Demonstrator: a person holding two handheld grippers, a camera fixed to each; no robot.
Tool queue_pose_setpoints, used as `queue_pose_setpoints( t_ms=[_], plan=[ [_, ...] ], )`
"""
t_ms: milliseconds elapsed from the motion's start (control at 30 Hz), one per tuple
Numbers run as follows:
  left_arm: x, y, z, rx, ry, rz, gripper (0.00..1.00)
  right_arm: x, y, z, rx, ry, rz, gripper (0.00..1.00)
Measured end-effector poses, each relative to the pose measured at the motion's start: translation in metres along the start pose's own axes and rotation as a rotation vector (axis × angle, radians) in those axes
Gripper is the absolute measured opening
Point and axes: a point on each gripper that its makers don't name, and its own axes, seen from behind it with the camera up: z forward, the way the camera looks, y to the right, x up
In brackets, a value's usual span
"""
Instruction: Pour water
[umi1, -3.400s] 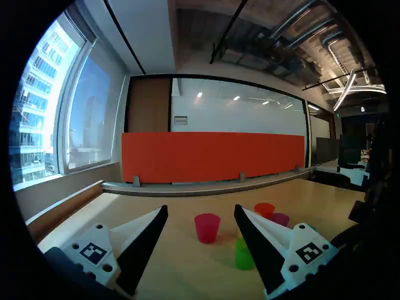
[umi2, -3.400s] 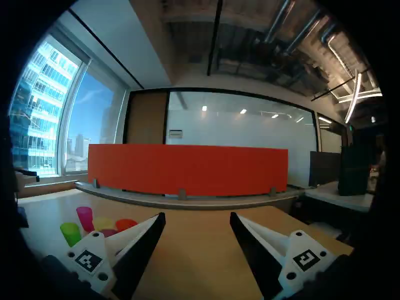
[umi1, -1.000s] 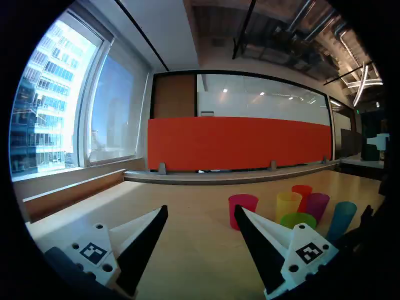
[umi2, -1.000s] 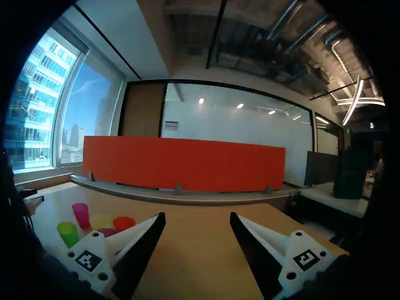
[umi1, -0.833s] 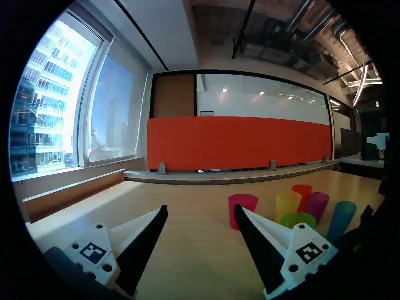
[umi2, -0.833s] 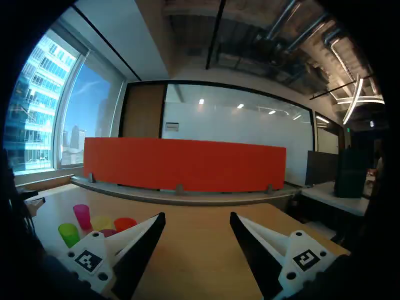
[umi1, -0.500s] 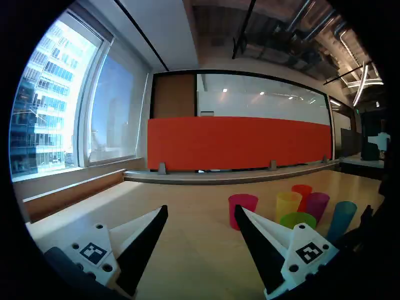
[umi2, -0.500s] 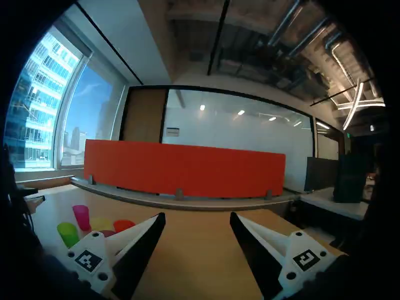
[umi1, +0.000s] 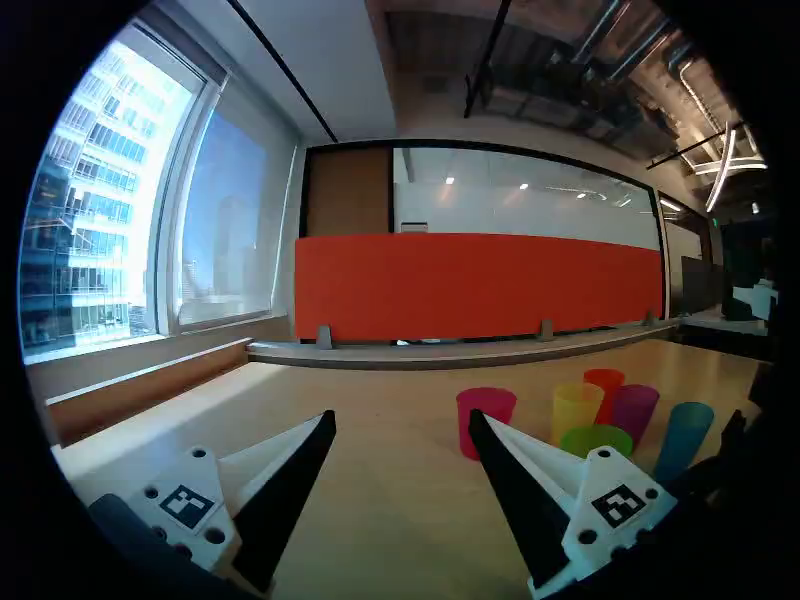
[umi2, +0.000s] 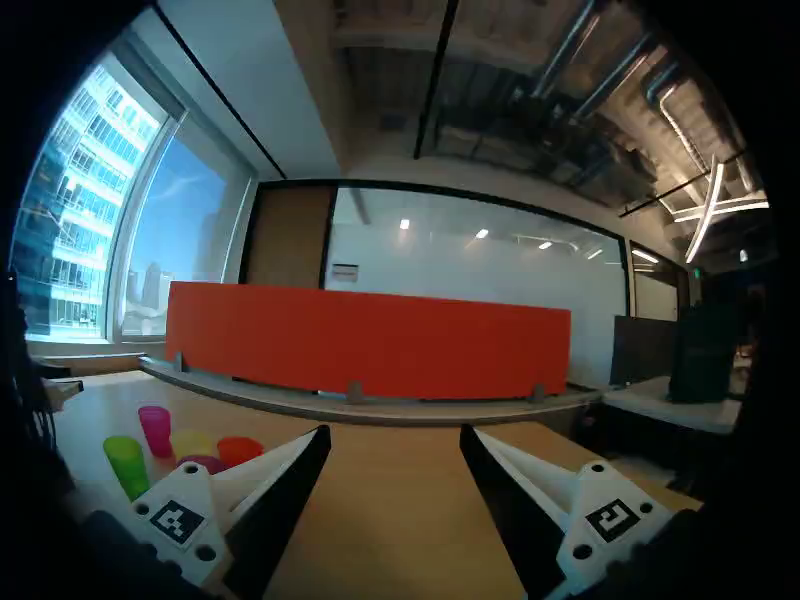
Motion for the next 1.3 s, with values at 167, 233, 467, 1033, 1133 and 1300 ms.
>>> queue_pose_setpoints(
  t_ms=[167,233,467,1033,1133,1300],
  plan=[
    [0.0,0.0,0.0,0.0,0.0,0.0,0.99,-0.016,-0.006,0.006,0.024,-0.001,0.03,1.0],
    [0.001,0.0,0.0,0.0,0.0,0.0,0.99,-0.024,-0.008,0.008,0.036,-0.008,0.035,1.0],
    [0.001,0.0,0.001,0.0,0.001,0.0,0.99,-0.046,-0.004,0.011,0.042,-0.036,0.046,1.0],
    [0.001,0.001,0.001,0.0,0.001,0.0,0.99,-0.066,0.016,0.013,0.014,-0.057,0.074,1.0],
    [0.001,0.001,0.001,0.0,0.001,0.0,0.99,-0.068,0.015,0.014,0.015,-0.06,0.068,1.0],
    [0.001,0.001,0.001,0.0,0.001,0.0,0.99,-0.073,0.015,0.015,0.018,-0.072,0.062,1.0]
  ],
)
